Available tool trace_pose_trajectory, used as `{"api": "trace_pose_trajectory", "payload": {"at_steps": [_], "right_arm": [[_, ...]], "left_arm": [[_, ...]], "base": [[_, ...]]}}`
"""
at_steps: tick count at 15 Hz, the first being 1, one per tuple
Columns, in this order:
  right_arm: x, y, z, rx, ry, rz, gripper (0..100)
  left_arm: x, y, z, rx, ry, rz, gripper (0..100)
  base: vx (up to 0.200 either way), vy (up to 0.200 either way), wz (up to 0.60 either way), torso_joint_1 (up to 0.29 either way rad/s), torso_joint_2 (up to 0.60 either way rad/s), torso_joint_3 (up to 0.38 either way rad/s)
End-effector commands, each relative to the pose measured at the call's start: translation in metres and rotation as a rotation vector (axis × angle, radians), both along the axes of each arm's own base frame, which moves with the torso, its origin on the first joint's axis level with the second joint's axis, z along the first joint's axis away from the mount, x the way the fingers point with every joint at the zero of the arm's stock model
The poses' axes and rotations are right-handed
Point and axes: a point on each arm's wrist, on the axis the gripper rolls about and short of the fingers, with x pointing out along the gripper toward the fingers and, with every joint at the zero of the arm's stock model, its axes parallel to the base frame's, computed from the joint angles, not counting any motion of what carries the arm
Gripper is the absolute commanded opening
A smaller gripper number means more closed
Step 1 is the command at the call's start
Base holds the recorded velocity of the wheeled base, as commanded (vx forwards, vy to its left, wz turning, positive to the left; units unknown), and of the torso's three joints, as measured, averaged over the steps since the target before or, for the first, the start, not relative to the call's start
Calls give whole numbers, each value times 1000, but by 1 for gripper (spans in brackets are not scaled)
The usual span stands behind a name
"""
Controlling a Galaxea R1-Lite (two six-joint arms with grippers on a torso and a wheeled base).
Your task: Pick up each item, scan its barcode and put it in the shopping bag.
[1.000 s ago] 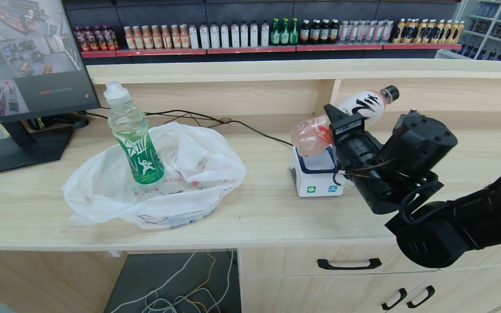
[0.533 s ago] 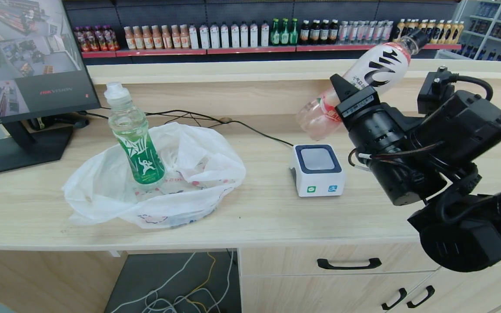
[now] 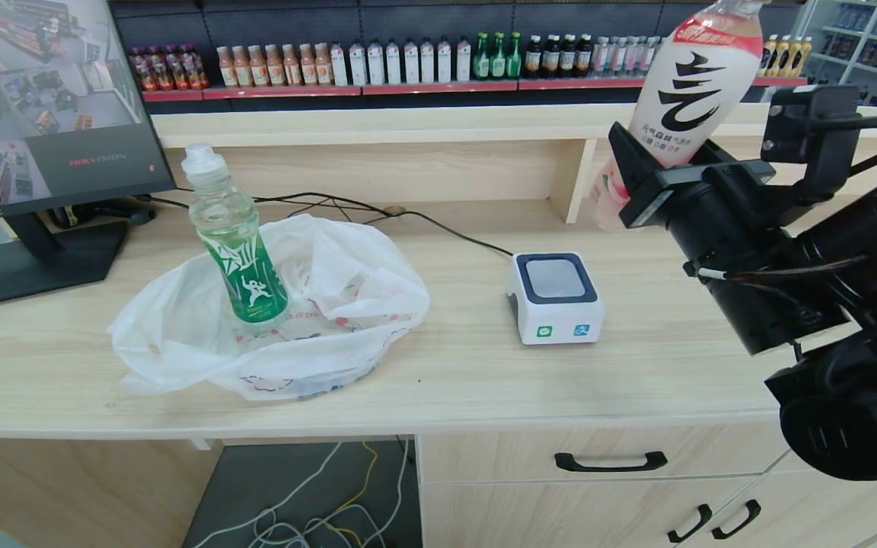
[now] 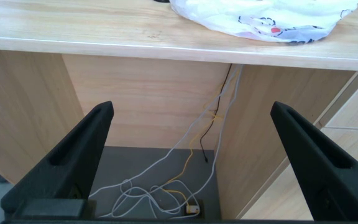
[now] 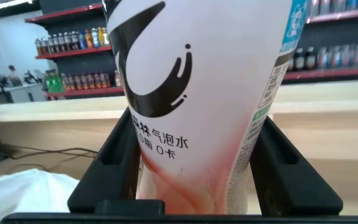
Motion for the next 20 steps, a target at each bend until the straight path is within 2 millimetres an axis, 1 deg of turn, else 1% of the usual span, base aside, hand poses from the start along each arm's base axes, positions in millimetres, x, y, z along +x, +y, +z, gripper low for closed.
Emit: {"api": "trace_pose_trajectory", "payload": {"at_steps": [1, 3, 4, 5, 8, 14, 20], "right_arm": [[-3, -4, -11, -45, 20, 11, 0], [-6, -1, -24, -70, 66, 30, 0], [-10, 4, -27, -73, 76, 48, 0], [-9, 6, -28, -64, 85, 57, 0], [-11, 2, -38, -53, 131, 57, 0], [-6, 4, -45, -50, 157, 62, 0], [-5, 4, -46, -29, 170, 73, 0]], "left_arm": [[0, 0, 0, 0, 0, 0, 100], [0, 0, 0, 0, 0, 0, 100], [0, 0, 0, 0, 0, 0, 100], [0, 0, 0, 0, 0, 0, 100], [0, 0, 0, 0, 0, 0, 100], [0, 0, 0, -1, 0, 0, 100], [0, 0, 0, -7, 0, 1, 100]], "base": [[0, 0, 0, 0, 0, 0], [0, 0, 0, 0, 0, 0], [0, 0, 0, 0, 0, 0], [0, 0, 0, 0, 0, 0], [0, 0, 0, 0, 0, 0], [0, 0, 0, 0, 0, 0], [0, 200, 0, 0, -1, 3]]}}
